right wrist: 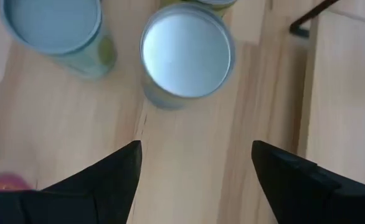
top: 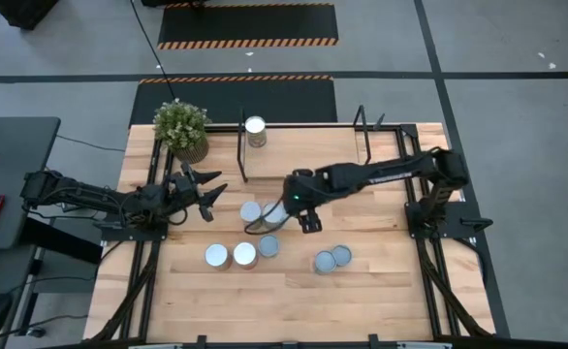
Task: Pick and place cans onto a shelf
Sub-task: Put the blue can on the shelf
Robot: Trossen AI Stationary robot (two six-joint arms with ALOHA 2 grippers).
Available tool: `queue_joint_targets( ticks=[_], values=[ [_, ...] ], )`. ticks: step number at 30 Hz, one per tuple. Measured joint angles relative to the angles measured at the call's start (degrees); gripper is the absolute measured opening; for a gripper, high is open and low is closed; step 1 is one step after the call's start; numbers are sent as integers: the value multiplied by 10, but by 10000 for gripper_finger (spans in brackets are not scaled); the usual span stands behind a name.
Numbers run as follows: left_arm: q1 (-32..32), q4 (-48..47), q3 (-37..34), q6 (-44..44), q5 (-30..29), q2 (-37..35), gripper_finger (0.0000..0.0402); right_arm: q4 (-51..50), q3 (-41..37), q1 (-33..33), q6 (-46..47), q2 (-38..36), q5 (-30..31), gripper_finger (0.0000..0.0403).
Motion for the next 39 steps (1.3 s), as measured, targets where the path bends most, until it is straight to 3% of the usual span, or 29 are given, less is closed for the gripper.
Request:
queue_joint_targets(
  ticks=[6, 13, 33, 39],
  values=[
    [0, 0, 0, 0, 0, 0, 206, 114, -94, 2, 23, -6, -2, 323],
    [0, -3, 0, 0, 0, 0, 206, 234, -148, 0, 37, 2, -2, 394],
    [1, -4, 0, -9, 0, 0, 206, 415, -151, 1, 74, 87, -35, 397],
    [1, -4, 0, -11, 0, 0, 206, 438, -151, -8, 69, 86, -38, 369]
  ],
)
